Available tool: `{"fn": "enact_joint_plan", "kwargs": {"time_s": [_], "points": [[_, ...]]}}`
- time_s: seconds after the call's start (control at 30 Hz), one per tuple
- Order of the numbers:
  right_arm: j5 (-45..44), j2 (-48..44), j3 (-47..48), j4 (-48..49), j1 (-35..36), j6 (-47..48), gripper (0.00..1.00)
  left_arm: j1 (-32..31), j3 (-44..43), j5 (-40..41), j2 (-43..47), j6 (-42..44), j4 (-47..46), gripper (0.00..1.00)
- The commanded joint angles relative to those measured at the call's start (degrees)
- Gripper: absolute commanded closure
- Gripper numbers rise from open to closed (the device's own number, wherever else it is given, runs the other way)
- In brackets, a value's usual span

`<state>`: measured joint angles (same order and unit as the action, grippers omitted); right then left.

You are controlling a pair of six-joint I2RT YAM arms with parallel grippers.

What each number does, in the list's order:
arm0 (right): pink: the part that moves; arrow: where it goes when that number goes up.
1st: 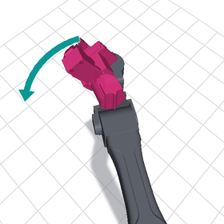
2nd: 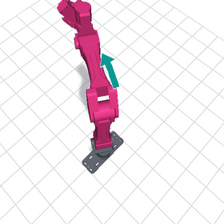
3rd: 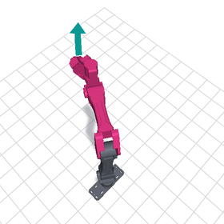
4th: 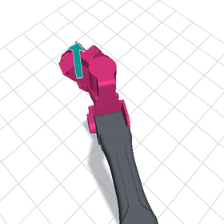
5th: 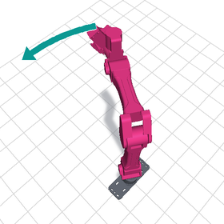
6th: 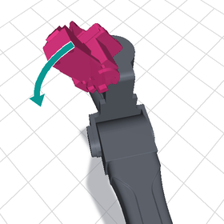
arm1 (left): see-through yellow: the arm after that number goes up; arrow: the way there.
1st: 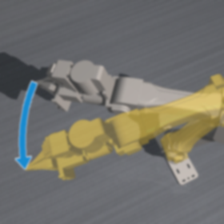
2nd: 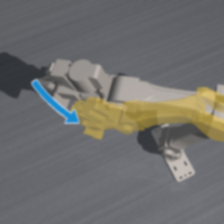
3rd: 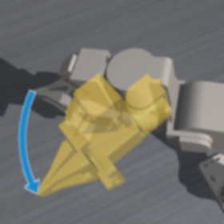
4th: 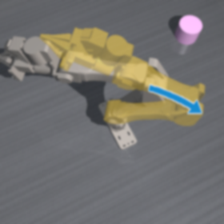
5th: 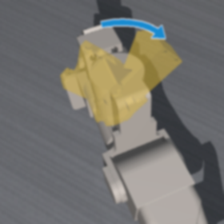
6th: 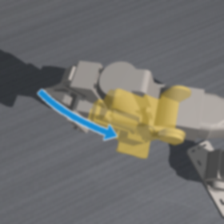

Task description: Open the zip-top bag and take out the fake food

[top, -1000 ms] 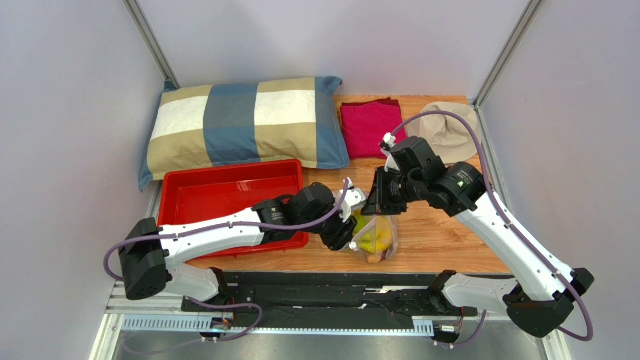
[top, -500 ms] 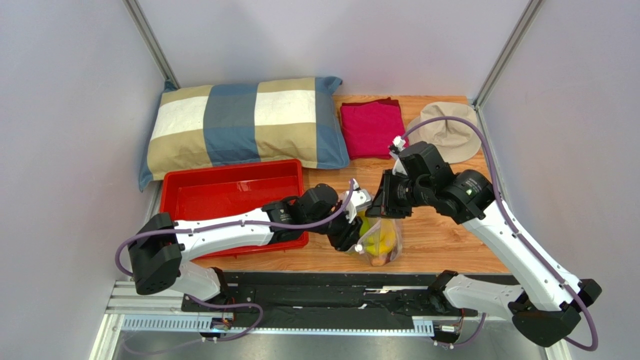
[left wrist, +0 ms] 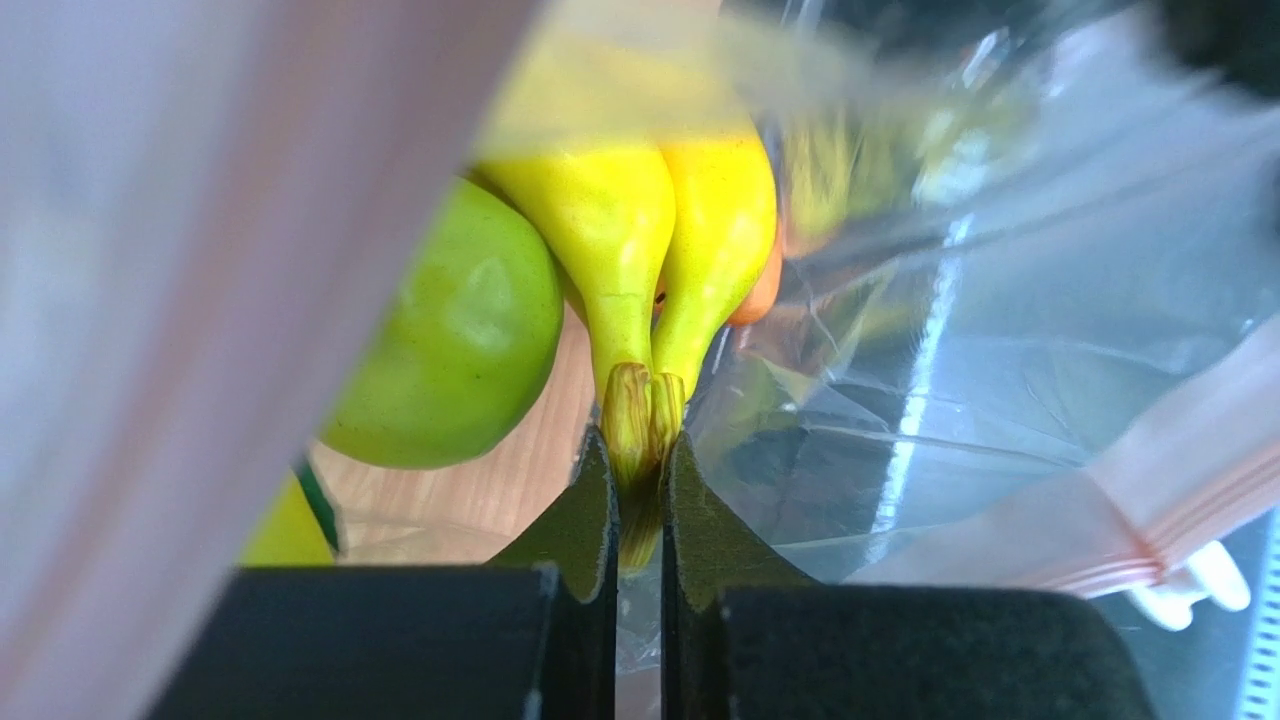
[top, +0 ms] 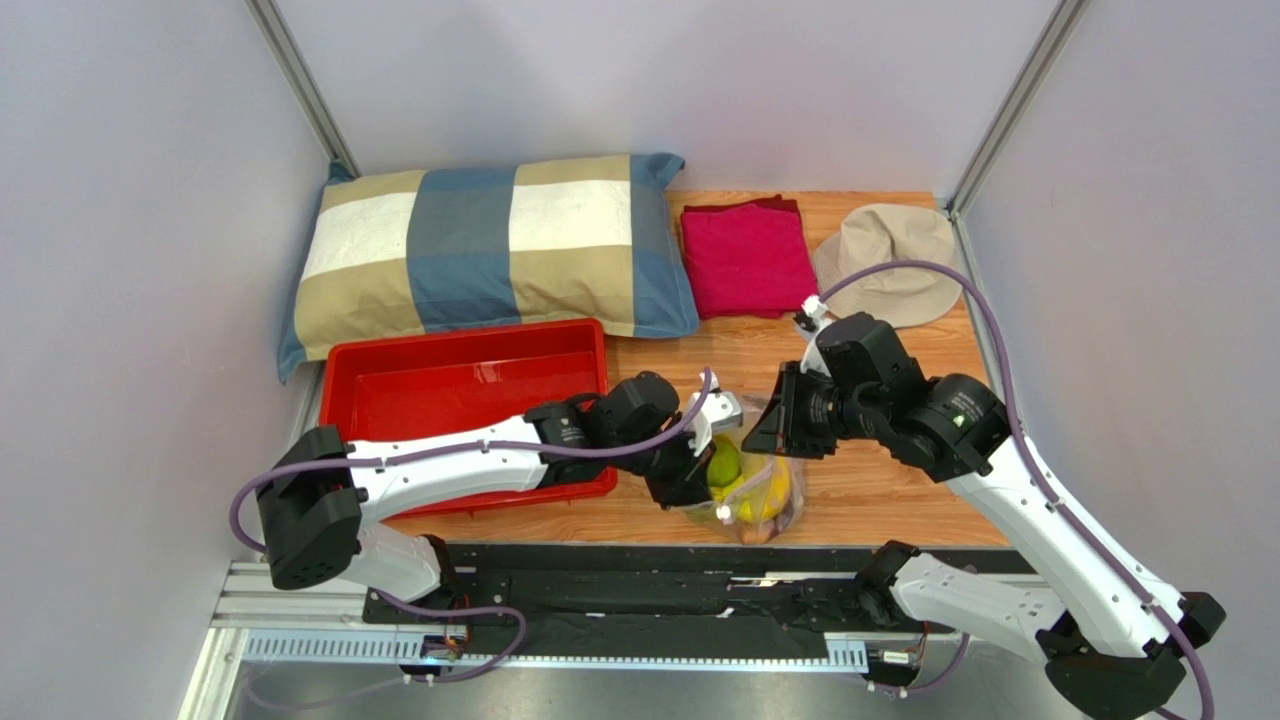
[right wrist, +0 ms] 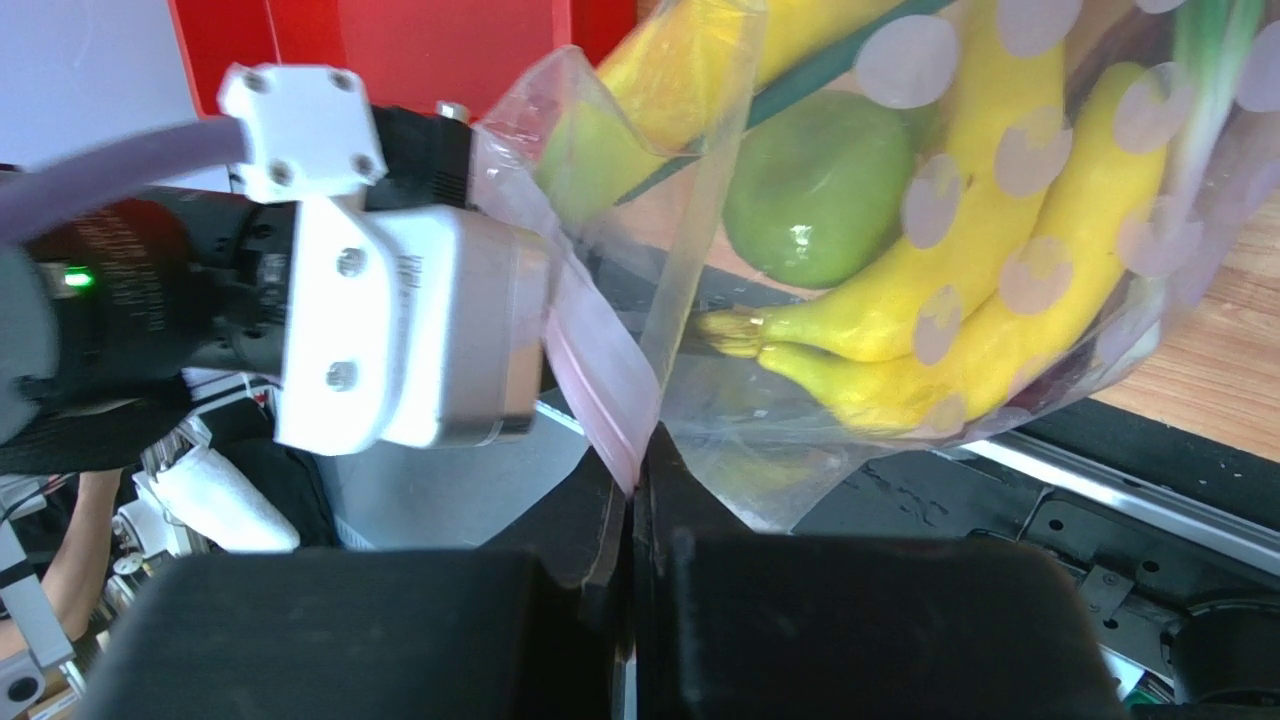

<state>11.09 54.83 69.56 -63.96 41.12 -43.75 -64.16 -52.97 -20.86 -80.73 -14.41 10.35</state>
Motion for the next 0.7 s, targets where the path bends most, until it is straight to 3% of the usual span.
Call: {"fn": "enact_joint_plan", "kwargs": {"time_s": [0.0, 0.17, 0.37, 0.5, 0.67], "points": [[-1.69, -2.62, -2.22, 4.46, 0.01, -0.73, 1.0, -0.26, -9.39, 0.12, 0.22, -3.95, 7.83, 1.0], [-2.39, -3.06, -4.08, 4.55, 0.01, -0.02, 1.0, -0.26, -17.42, 2.05, 0.74, -4.57, 15.84, 1.0], [-5.02, -2.18, -2.41, 1.31, 0.01, 3.13, 1.0, -0.18, -21.82, 9.24, 3.82, -5.63, 22.51, 1.0], [-7.66, -2.18, -1.71, -2.12, 0.1, 5.95, 1.0, 0.17, -30.58, 14.71, 2.6, -4.83, 31.29, 1.0], [-7.41, -1.57, -2.67, -1.0, 0.54, 7.97, 1.0, 0.7, -40.54, 4.97, -1.89, -10.62, 37.38, 1.0]]}}
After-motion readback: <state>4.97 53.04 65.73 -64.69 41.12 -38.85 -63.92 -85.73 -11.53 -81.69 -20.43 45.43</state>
